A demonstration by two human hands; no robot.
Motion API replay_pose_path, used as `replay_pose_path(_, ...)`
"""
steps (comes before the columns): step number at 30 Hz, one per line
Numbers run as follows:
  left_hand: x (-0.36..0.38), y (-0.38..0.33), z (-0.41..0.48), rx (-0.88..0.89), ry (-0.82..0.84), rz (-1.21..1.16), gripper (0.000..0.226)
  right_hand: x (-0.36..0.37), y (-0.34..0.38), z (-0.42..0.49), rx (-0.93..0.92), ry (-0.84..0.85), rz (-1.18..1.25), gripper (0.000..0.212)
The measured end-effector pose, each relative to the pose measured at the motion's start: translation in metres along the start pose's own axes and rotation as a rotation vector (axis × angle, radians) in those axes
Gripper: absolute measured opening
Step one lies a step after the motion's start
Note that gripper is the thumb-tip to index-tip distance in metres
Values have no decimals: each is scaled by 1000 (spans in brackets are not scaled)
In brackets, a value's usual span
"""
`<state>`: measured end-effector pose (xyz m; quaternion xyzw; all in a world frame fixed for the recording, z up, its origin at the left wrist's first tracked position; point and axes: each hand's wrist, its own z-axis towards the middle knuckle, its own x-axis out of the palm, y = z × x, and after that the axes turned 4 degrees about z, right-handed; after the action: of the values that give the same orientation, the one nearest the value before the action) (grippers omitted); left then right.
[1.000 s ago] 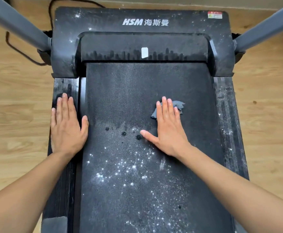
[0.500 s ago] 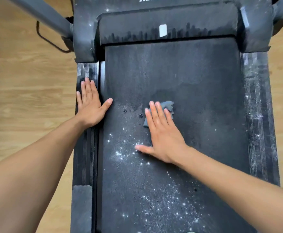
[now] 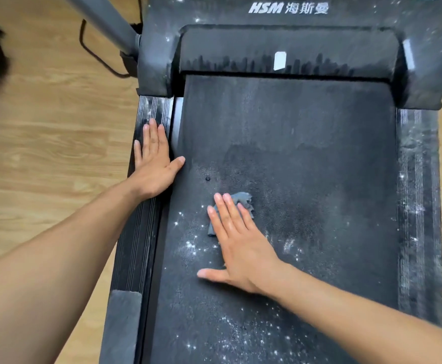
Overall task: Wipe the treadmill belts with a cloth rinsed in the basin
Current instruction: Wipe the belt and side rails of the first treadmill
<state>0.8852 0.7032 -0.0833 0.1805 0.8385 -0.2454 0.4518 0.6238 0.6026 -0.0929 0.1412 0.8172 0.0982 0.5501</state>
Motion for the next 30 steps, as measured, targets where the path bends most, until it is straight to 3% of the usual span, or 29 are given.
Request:
replay_pose_path(6, 7, -2, 5, -54, -42, -18, 88, -37, -17, 77, 23, -10, -29, 119)
replay_pose_path(10, 2, -3, 6, -53, -47, -176, 83, -53, -13, 108, 120, -21, -33, 125)
replay_pose_path(15, 0, 6, 1, 33, -74, -287, 81, 10, 53, 18, -92, 74, 37, 121)
replay_pose_path(18, 0, 16, -3, 107, -89, -359, 66, -5, 34, 52, -122, 34, -6, 110)
replay_pose_path(23, 1, 22, -1, 136, -103, -520, 73, -52, 10, 134, 36, -35, -84, 113)
replay_pose_path(26, 0, 29, 2, 115, -86, -624, 76, -32, 36, 94, -19, -23, -14, 119)
replay_pose_path(30, 5, 19, 2, 71, -176, -389, 79, 30, 79, -6, -178, 25, 58, 113)
